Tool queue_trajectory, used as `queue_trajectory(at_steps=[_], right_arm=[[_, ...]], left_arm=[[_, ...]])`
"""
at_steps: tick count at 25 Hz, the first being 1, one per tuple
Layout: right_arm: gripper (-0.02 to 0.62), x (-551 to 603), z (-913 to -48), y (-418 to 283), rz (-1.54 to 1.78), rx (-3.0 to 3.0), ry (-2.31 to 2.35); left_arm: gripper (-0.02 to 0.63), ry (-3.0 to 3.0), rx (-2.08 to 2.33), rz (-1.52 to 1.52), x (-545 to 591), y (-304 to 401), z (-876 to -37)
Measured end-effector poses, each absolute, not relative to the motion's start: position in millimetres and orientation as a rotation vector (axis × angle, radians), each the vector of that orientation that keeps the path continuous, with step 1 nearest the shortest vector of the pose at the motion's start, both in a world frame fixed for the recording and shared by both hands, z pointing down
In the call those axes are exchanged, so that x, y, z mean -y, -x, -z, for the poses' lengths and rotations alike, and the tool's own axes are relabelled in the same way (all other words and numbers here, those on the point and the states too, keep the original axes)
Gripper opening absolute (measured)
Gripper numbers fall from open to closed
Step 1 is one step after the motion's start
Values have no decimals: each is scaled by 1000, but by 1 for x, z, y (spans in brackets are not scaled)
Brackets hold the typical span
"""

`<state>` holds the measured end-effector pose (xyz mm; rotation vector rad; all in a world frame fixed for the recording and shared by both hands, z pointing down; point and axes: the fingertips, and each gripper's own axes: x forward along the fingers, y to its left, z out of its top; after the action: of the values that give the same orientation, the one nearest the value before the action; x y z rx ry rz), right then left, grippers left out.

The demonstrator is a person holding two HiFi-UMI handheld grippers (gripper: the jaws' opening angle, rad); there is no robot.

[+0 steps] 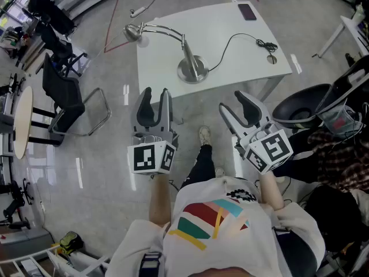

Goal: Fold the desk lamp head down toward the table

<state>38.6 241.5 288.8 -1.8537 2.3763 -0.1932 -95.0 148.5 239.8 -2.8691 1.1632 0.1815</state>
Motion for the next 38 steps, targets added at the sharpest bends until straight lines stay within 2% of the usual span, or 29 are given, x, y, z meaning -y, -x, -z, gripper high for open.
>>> queue_trajectory(at_steps=[7, 17, 22, 27, 30, 31, 34, 38], right_arm=[[221, -119, -282, -55, 173, -2515, 1813], [219, 57, -249, -40, 216, -2760, 1395], [219, 92, -253, -20, 276, -2864, 1173], [219, 100, -264, -6, 194, -3048, 1031], [219, 97, -262, 1, 176, -3107, 926], [219, 99, -262, 2, 169, -3120, 903], [158, 104, -264, 4, 159, -3149, 868], [158, 105, -267, 6, 206, -3201, 829]], left_arm=[[198, 2786, -1275, -221, -38, 87, -241], [198, 2776, -1210, -92, 83, 69, -226], [196, 2809, -1253, -73, 101, 65, -234], [191, 2804, -1241, 40, 107, 50, -237], [102, 2785, -1310, 89, 111, 53, -238], [101, 2780, -1325, 86, 112, 55, -237], [100, 2773, -1362, 75, 114, 57, -237], [95, 2747, -1359, 177, 113, 57, -242]])
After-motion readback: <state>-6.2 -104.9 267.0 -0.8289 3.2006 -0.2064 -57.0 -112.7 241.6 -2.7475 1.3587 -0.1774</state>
